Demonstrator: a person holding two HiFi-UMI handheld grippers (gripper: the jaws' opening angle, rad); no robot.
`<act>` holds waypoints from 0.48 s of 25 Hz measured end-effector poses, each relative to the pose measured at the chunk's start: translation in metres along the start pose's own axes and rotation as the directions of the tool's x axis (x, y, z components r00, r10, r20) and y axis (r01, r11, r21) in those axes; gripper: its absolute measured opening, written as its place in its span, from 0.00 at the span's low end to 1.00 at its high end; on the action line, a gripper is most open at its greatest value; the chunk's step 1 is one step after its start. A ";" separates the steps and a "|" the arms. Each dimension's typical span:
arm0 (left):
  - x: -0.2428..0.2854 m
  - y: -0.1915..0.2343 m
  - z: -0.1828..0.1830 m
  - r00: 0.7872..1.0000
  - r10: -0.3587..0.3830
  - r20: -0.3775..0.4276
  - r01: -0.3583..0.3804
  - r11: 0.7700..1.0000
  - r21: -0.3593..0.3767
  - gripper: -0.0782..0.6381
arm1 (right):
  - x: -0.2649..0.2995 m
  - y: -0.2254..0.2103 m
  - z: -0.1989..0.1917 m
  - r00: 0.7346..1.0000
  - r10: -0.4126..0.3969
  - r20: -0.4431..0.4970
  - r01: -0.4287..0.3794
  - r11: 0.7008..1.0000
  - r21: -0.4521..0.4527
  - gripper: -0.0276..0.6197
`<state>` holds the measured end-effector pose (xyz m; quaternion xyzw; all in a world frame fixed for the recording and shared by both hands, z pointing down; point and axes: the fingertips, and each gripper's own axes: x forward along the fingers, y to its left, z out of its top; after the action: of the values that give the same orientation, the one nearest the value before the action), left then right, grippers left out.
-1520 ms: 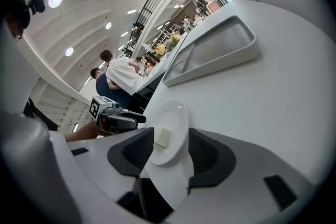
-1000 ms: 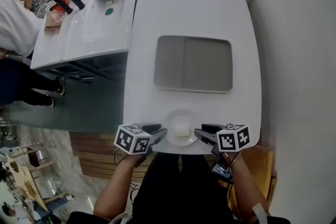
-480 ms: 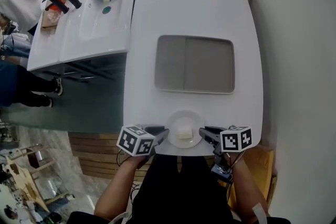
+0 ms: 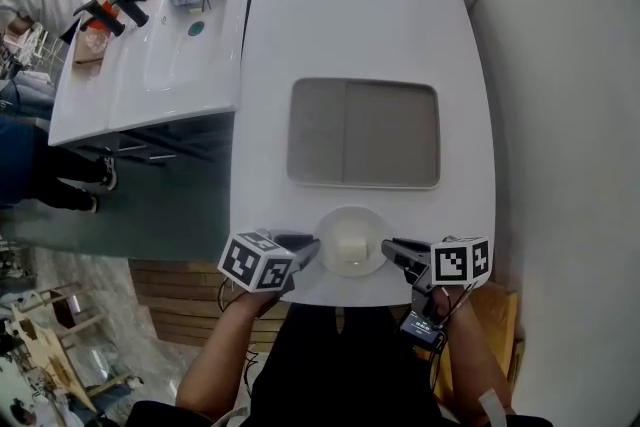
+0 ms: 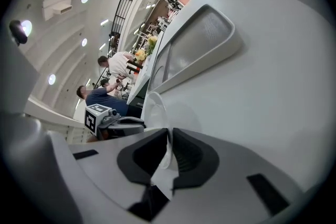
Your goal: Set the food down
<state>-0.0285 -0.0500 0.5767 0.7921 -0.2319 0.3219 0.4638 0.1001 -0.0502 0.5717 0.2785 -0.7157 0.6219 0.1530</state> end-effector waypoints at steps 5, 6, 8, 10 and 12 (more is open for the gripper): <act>0.000 0.000 0.033 1.000 -0.017 0.008 0.017 1.000 0.012 0.17 | -0.010 0.003 0.031 0.996 0.060 0.072 -0.066 0.994 0.087 0.09; 0.000 -0.001 0.039 1.000 -0.021 0.006 0.021 1.000 0.016 0.17 | -0.013 0.003 0.036 0.994 0.065 0.085 -0.073 0.993 0.096 0.08; 0.002 -0.003 0.052 1.000 -0.023 0.003 0.023 0.999 0.031 0.17 | -0.019 0.002 0.048 0.992 0.070 0.109 -0.082 0.991 0.106 0.08; 0.004 -0.004 0.069 1.000 -0.024 0.005 0.023 0.999 0.049 0.17 | -0.025 0.000 0.061 0.989 0.069 0.131 -0.083 0.991 0.107 0.08; 0.006 -0.004 0.086 1.000 -0.022 0.007 0.022 0.997 0.070 0.17 | -0.029 -0.002 0.076 0.987 0.063 0.148 -0.078 0.992 0.100 0.08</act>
<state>0.0040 -0.1249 0.5477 0.8117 -0.2136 0.3216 0.4383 0.1345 -0.1187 0.5430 0.3050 -0.7003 0.6422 0.0636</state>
